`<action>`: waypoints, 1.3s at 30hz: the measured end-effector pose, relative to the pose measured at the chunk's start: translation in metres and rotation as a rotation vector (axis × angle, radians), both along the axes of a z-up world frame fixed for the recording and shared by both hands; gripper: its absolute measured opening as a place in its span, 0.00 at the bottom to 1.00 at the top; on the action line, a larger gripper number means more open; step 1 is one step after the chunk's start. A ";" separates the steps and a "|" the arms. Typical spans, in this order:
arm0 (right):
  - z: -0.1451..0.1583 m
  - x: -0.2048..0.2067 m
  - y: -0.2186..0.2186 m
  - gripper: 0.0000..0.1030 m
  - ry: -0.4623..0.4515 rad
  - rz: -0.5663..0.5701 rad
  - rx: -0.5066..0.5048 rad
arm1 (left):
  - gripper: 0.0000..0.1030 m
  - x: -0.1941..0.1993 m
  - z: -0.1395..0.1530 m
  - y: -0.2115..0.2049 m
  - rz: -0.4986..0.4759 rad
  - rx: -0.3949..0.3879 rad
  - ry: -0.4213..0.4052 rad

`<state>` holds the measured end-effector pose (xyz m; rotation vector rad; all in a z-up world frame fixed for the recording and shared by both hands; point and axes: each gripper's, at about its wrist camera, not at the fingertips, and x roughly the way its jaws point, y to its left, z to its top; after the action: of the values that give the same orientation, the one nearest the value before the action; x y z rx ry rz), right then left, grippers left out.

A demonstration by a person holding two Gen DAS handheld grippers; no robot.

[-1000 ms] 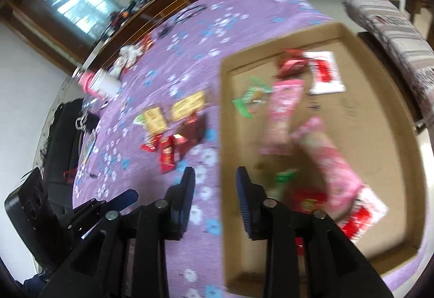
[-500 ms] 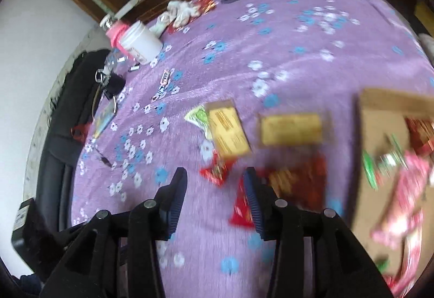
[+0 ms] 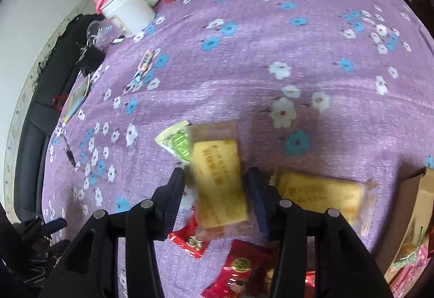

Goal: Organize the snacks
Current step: 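Move both open grippers back over the snack pile on the table, then grasp yellow biscuit packet with right gripper while left grasps green-white candy, then carry yellow biscuit in right gripper while left carries green-white candy to tray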

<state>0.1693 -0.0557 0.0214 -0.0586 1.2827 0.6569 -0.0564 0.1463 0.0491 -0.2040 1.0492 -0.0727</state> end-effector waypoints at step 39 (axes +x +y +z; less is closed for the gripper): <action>0.085 -0.189 -0.176 0.30 -0.099 -0.351 0.179 | 0.23 0.174 -0.033 -0.068 0.078 -0.079 0.129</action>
<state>-0.0194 -0.2315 0.1067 0.2728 1.0993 0.4570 0.1177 0.0780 0.0161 -0.3241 1.1670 -0.0308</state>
